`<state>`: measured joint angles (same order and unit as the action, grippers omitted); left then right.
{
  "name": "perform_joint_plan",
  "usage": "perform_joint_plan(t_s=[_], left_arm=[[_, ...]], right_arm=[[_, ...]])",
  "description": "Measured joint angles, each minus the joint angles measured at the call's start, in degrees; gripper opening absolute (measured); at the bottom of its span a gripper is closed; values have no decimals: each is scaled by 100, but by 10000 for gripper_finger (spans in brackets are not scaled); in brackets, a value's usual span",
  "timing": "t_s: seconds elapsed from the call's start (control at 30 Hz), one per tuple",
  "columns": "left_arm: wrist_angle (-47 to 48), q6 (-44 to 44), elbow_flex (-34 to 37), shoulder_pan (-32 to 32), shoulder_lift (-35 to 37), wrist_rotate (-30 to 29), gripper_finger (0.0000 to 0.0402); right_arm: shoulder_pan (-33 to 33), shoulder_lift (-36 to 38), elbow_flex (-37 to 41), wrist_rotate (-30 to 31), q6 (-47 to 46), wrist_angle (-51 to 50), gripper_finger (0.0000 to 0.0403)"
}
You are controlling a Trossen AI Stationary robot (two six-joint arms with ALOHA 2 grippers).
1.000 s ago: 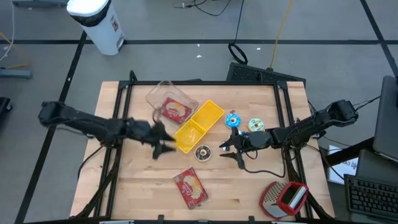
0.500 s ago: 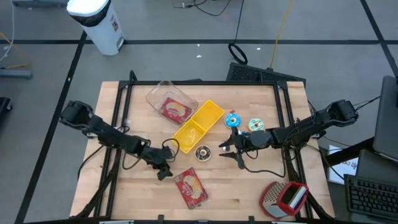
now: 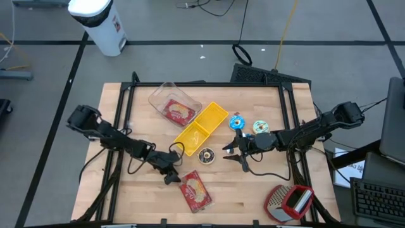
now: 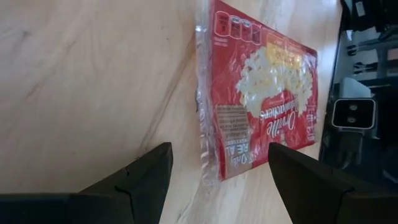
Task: Pick & Place Food Item
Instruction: Put the red popcorn bag into the transparent bin
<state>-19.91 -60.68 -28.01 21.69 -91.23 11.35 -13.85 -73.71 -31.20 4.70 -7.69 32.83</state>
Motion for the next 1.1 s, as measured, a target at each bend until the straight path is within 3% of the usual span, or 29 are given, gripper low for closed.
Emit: perform_joint_plan(t_s=[0.2, 0.53, 0.63, 0.93, 1.1], left_arm=[[-534, 5, -10, 13, -271, 356, 271], [-571, 191, -81, 19, -406, 616, 264], [-649, 520, -80, 48, -408, 649, 233], [-700, 595, -76, 49, -410, 497, 86], [-699, 719, -76, 57, -410, 382, 34]], right_arm=[[0, 2, 0, 1, 0, -3, 164], [0, 0, 0, 1, 0, -5, 164], [0, 0, 0, 1, 0, -5, 164], [0, 0, 0, 1, 1, -5, 164], [0, 0, 0, 0, 1, -6, 164]])
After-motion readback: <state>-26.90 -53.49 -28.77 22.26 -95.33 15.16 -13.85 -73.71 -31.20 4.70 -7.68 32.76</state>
